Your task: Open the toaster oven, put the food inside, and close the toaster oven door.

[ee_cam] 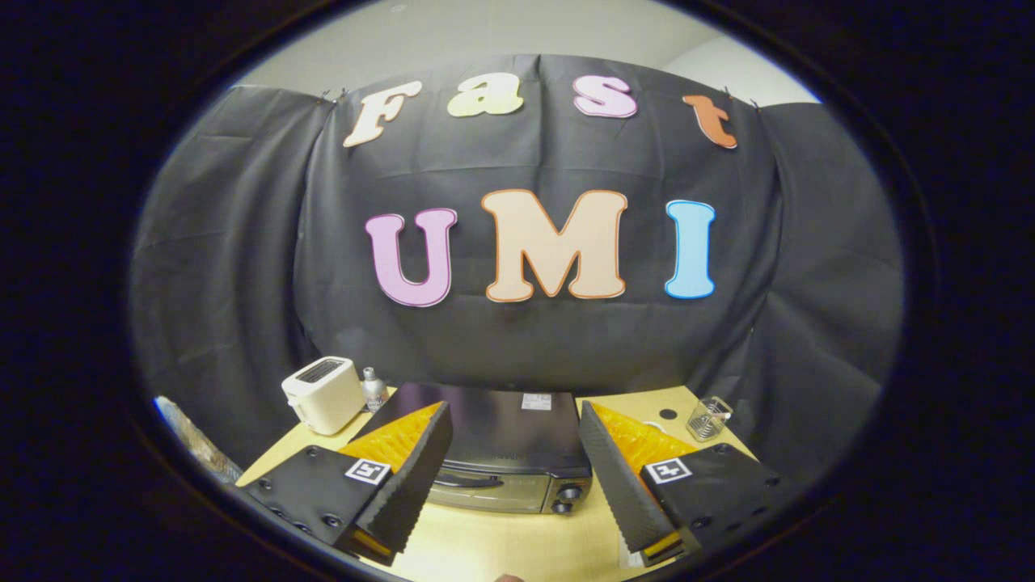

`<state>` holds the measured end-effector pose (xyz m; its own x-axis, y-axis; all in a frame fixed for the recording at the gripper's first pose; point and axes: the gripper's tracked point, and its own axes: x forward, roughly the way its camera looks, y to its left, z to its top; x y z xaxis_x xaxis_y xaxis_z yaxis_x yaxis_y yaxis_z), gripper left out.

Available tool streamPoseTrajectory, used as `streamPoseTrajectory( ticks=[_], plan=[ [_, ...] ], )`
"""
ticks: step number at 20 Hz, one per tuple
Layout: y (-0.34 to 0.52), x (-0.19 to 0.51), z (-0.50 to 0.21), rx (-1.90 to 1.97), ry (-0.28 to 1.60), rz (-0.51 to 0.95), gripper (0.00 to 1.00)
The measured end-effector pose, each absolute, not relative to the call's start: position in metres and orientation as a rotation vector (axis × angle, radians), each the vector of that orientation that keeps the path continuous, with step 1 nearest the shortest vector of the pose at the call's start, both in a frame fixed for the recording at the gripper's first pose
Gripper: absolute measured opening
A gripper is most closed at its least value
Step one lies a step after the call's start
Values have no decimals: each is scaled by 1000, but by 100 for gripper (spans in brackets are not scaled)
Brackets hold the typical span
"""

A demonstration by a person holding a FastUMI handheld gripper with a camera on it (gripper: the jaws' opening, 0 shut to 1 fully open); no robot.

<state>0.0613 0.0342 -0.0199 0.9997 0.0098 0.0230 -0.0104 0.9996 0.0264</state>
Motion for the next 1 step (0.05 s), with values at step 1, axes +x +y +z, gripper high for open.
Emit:
streamPoseTrajectory(
  ticks=[1],
  plan=[
    [28,57,-20,34,-27,13,94]
  ],
)
